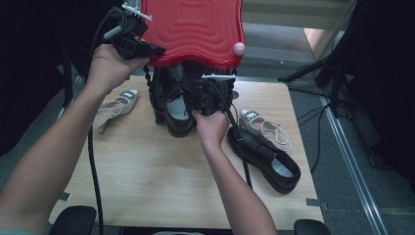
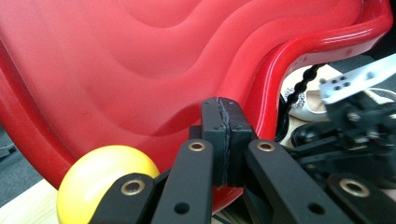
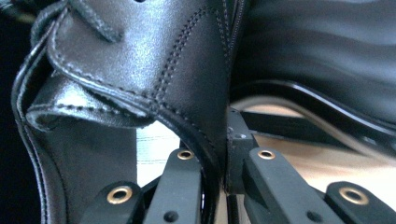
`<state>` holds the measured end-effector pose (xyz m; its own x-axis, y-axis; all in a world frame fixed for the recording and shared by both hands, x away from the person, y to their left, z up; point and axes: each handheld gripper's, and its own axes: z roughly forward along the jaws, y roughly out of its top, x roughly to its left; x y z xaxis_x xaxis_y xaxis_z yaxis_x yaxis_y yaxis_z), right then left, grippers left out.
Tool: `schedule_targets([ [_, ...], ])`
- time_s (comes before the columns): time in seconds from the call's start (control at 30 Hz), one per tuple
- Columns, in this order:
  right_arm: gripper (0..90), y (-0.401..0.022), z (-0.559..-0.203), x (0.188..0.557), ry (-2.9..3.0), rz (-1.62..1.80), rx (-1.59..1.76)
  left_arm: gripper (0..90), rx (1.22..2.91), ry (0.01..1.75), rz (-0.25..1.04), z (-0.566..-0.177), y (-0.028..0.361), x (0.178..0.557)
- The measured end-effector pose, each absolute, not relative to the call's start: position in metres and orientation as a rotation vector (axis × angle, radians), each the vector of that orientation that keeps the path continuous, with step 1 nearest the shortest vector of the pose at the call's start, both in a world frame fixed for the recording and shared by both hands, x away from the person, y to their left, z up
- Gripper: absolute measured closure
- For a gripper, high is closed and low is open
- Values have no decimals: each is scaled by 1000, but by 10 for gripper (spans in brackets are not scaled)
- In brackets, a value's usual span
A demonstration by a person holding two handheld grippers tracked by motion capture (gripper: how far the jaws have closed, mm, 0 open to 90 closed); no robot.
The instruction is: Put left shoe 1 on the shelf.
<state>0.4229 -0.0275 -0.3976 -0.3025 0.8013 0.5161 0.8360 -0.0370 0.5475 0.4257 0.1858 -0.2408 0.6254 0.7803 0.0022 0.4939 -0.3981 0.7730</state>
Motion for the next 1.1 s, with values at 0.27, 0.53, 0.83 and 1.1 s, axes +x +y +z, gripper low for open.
schedule_targets([
  [0.27,880,-18,-405,436,-2127,-1326,-1913,900,2071,991,472,-241,186,426],
  [0.53,878,-12,-400,440,-2076,-1356,-2026,900,2070,988,470,-241,187,426],
  [0.83,812,-13,-401,440,-2092,-1379,-1993,900,2069,991,469,-242,187,425],
  [1.1,734,-14,-398,437,-2143,-1382,-1958,900,2075,989,476,-241,187,425],
])
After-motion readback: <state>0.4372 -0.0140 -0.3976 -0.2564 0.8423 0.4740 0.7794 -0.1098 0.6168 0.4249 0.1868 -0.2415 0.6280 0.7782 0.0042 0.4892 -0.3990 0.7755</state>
